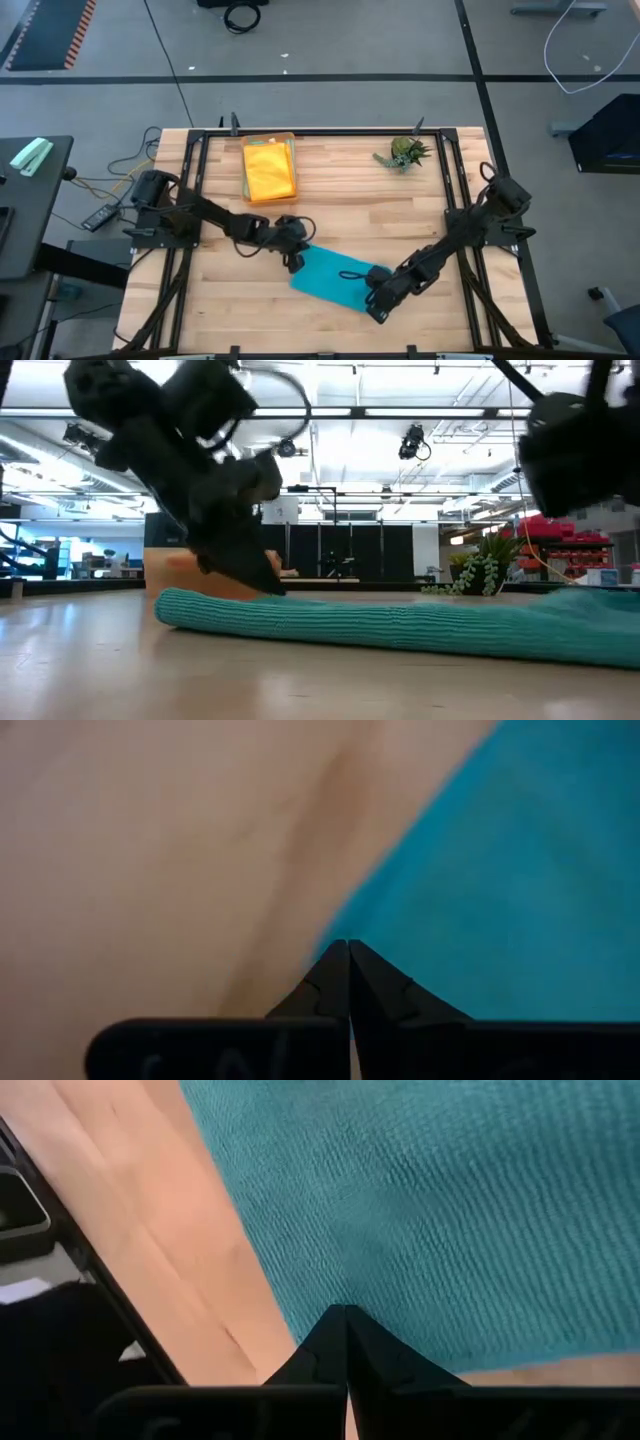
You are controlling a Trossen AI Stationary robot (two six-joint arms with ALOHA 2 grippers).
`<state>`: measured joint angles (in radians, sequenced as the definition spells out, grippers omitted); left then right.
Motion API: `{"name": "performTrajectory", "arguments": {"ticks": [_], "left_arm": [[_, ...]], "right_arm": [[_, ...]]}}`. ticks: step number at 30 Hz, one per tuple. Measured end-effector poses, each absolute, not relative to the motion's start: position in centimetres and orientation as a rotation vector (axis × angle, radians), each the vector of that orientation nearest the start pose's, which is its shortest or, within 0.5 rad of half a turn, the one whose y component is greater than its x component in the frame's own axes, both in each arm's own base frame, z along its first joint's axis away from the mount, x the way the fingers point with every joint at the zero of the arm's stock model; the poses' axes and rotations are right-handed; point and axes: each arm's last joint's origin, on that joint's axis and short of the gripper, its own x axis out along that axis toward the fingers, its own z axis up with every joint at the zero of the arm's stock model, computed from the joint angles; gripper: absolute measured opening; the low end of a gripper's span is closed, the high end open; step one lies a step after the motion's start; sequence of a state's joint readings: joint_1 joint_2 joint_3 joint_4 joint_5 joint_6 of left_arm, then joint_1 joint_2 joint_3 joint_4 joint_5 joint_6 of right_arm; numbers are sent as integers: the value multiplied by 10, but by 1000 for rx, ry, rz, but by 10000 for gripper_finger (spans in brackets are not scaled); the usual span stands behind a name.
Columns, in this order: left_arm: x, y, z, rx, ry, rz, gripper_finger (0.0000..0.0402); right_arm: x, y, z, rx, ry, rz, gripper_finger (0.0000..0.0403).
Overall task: Fold microfiber towels
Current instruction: Fold the blue microfiber cloth
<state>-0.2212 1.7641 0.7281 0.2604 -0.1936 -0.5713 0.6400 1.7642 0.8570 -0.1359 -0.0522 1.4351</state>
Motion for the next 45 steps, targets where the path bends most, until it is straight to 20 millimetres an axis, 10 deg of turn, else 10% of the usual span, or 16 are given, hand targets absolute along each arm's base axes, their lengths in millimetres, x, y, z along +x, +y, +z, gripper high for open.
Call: {"name": "performTrajectory", "arguments": {"ticks": [15,32,45], "left_arm": [[320,-42,142,-351,589,129,9],[345,-61,95,-451,810,212,5],[296,-118,131,-831,996,433,7]], "right_arm": [[237,190,166,921,1103,-180,2],[246,191,127,815,1258,-159,2],[243,108,166,540,1385,-143,2]]}}
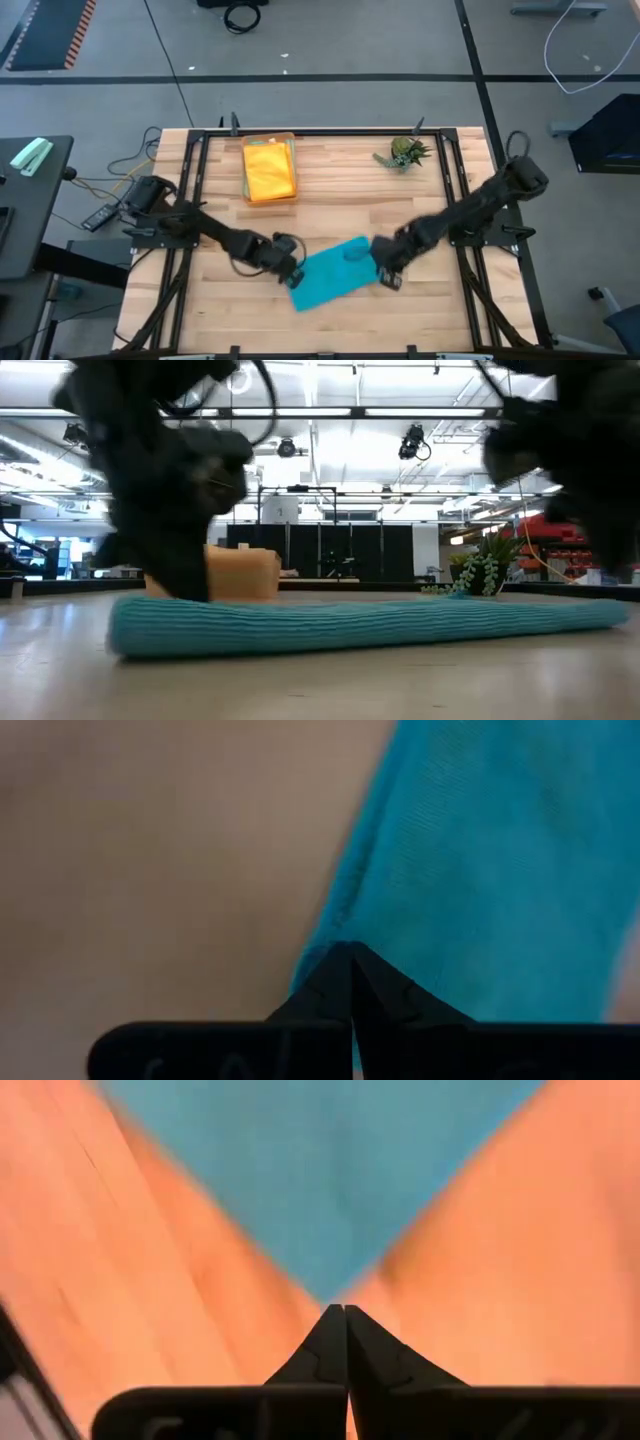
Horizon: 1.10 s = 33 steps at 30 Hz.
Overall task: Fold microfiber towels
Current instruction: Fold the blue microfiber cloth
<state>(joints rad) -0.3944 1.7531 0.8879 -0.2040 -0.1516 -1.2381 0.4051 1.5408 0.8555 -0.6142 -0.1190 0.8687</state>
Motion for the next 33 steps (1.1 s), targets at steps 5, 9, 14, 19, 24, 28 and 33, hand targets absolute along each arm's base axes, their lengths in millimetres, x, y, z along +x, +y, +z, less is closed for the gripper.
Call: {"name": "performTrajectory", "arguments": {"ticks": [5,9,14,19,24,28,33], "left_arm": [[290,-141,161,-871,891,324,4],[285,-138,169,-767,844,352,7],[280,-125,151,-650,943,390,4],[277,-123,128,-628,1039,369,7],[275,-128,125,-634,1037,344,5],[274,-136,127,-651,1043,281,6],[272,-144,129,-656,1145,87,7]], "right_arm": [[252,71,192,593,1198,-198,2],[272,62,187,617,1085,-173,2],[300,57,155,671,1051,-172,2],[303,53,128,663,1143,-241,2],[306,48,126,656,1116,-289,2],[301,37,136,659,1086,-347,2],[297,35,167,709,1008,-243,2]]}}
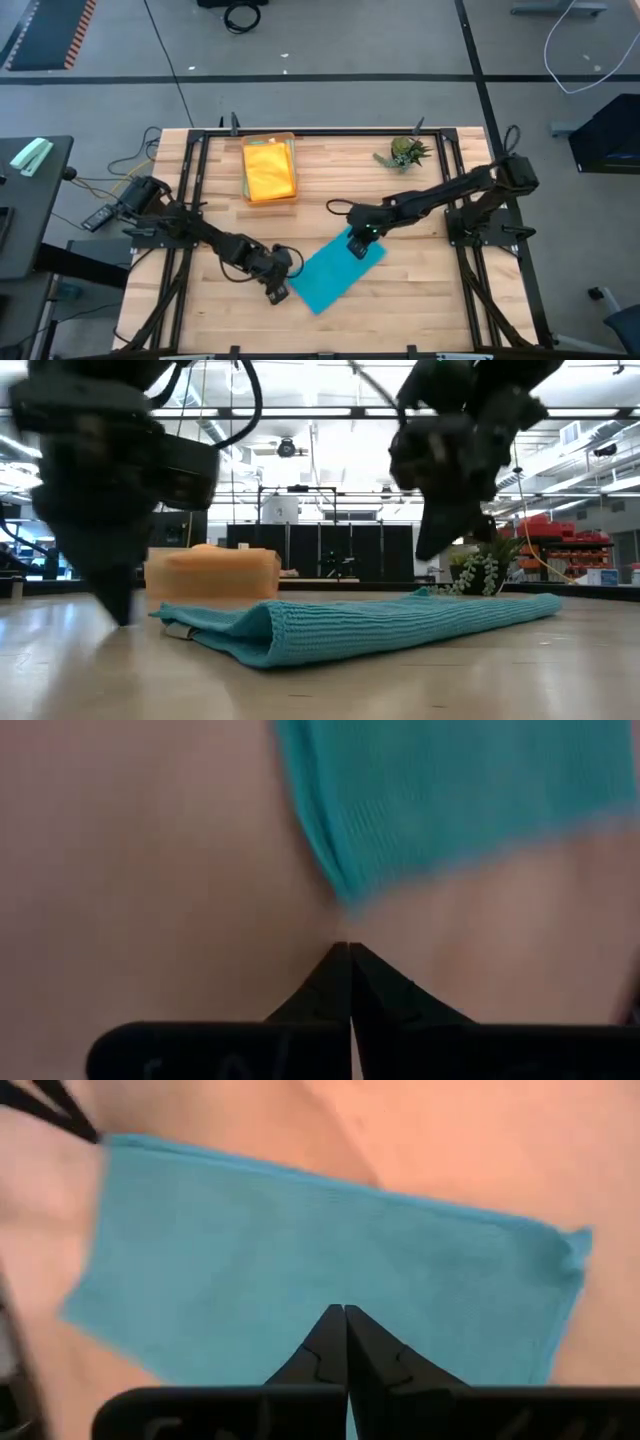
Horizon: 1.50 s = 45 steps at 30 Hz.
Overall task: Fold microfiber towels
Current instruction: Fold the blue microfiber cloth
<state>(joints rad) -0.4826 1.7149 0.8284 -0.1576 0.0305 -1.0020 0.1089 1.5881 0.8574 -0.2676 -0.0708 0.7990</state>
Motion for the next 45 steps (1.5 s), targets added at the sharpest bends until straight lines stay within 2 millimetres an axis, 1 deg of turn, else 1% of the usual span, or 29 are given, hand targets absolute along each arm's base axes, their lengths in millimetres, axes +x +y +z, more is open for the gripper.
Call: {"name": "performTrajectory", "arguments": {"ticks": [2,4,5,6,8,10,12,13,15,18,20,23,25,27,30,32,34,36,38,40,42,45], "left_arm": [[271,-146,131,-629,1181,28,9],[270,-146,138,-591,1157,-18,7],[271,-145,143,-571,1132,-33,5],[273,-143,148,-549,1095,-34,5],[270,-135,152,-483,1066,42,5],[272,-128,157,-446,1010,104,6],[276,-122,161,-432,966,125,4],[278,-119,161,-430,955,126,4],[285,-116,151,-421,956,131,5],[293,-115,135,-426,973,129,5],[293,-114,125,-431,1012,149,4],[296,-118,122,-482,1006,142,6],[297,-123,123,-500,990,108,5],[297,-131,124,-538,975,63,4],[301,-144,128,-613,936,-53,6],[302,-150,126,-641,933,-118,6],[305,-149,122,-639,940,-139,4],[304,-142,122,-599,960,-127,4],[306,-133,125,-558,952,-111,6],[307,-126,131,-500,923,-101,5],[311,-122,135,-464,883,-108,4],[313,-121,132,-430,868,-128,5]], "right_arm": [[295,38,178,719,976,-213,2],[295,43,186,750,931,-205,2],[294,47,187,760,923,-215,2],[294,52,186,768,919,-226,2],[293,65,181,783,933,-244,2],[292,79,173,800,962,-266,2],[291,94,163,815,984,-275,2],[289,102,160,815,994,-277,2],[287,113,154,810,998,-295,2],[285,119,144,793,1002,-355,2],[287,117,136,780,1013,-380,2],[288,110,125,720,1061,-406,2],[290,104,124,687,1087,-396,2],[292,93,125,654,1097,-396,2],[293,73,132,592,1094,-402,2],[293,60,141,582,1066,-402,2],[292,52,155,603,1031,-399,2],[290,52,166,623,1005,-372,2],[288,62,177,638,960,-303,2],[287,81,184,660,917,-232,2],[286,102,183,670,887,-184,2],[286,135,175,686,826,-146,2]]}}
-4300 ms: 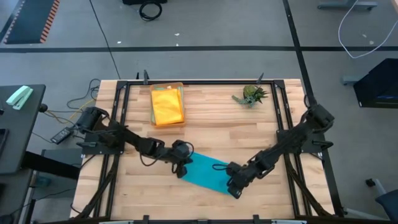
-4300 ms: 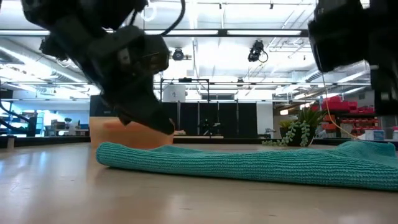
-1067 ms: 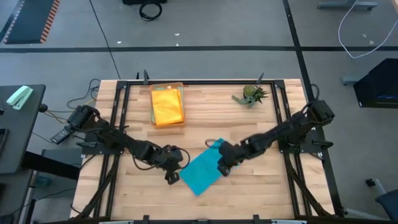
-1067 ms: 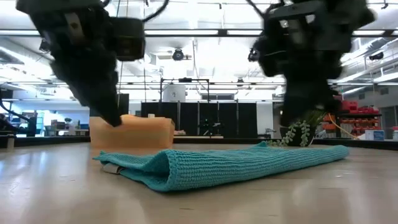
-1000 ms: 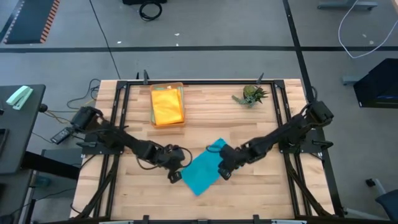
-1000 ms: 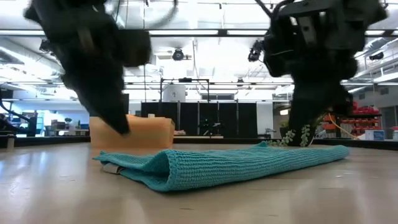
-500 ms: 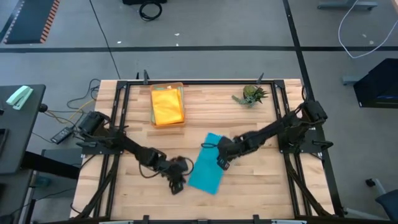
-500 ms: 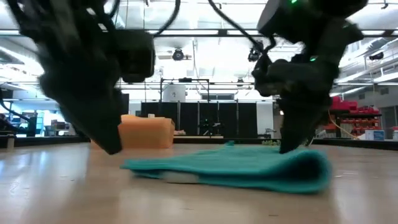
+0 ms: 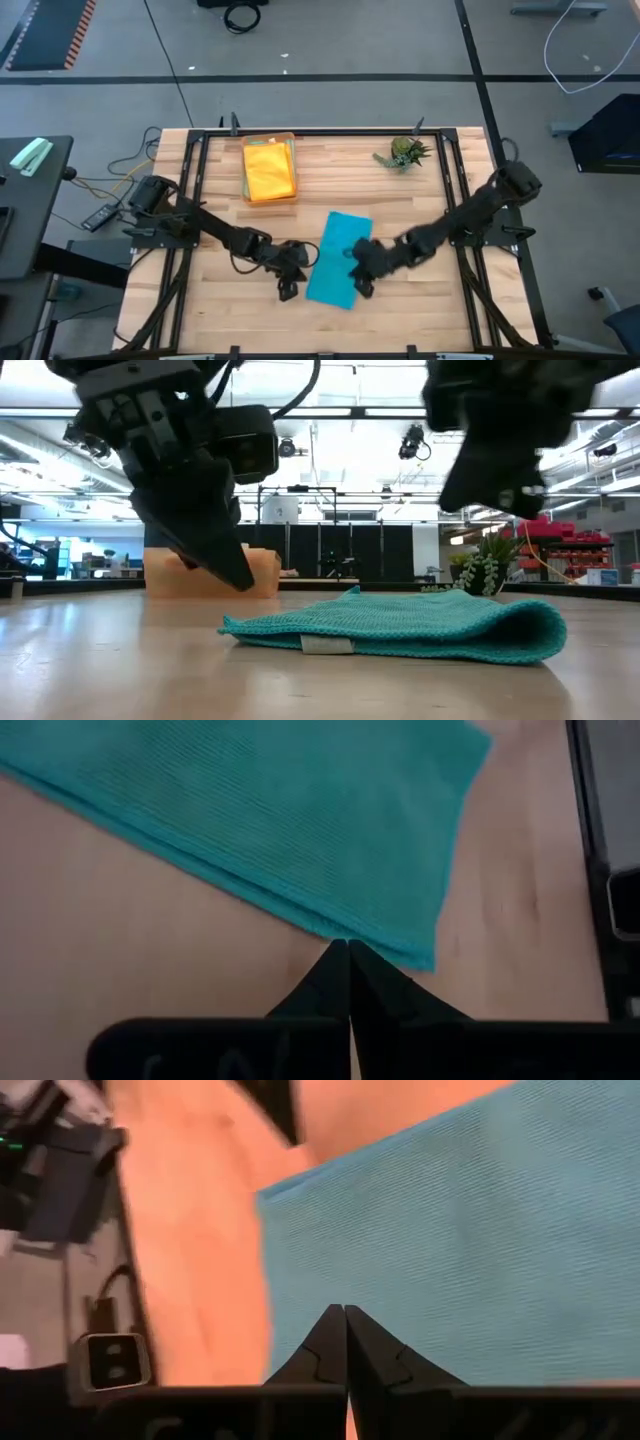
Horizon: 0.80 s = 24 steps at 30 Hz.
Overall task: Fold microfiber towels
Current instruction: Fold the blue microfiber cloth
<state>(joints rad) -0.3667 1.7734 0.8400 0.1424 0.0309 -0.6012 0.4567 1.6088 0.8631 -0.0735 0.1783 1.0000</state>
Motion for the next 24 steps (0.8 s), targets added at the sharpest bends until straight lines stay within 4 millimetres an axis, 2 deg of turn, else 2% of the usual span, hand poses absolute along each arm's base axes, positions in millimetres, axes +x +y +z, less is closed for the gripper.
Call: {"name": "performTrajectory", "arguments": {"ticks": [4,8,12,19,21,24], "left_arm": [[316,-126,120,-397,861,-167,4],[319,-131,108,-404,869,-201,6],[319,-131,104,-435,901,-202,4],[317,-123,112,-575,955,-214,5],[317,-118,122,-617,948,-203,4],[320,-106,137,-774,917,-124,9]], "right_arm": [[287,158,159,705,784,-151,2],[286,165,151,743,787,-179,2],[284,167,150,751,794,-183,2],[284,167,149,742,801,-180,2],[284,167,149,734,808,-172,2],[284,167,149,718,815,-163,2]]}}
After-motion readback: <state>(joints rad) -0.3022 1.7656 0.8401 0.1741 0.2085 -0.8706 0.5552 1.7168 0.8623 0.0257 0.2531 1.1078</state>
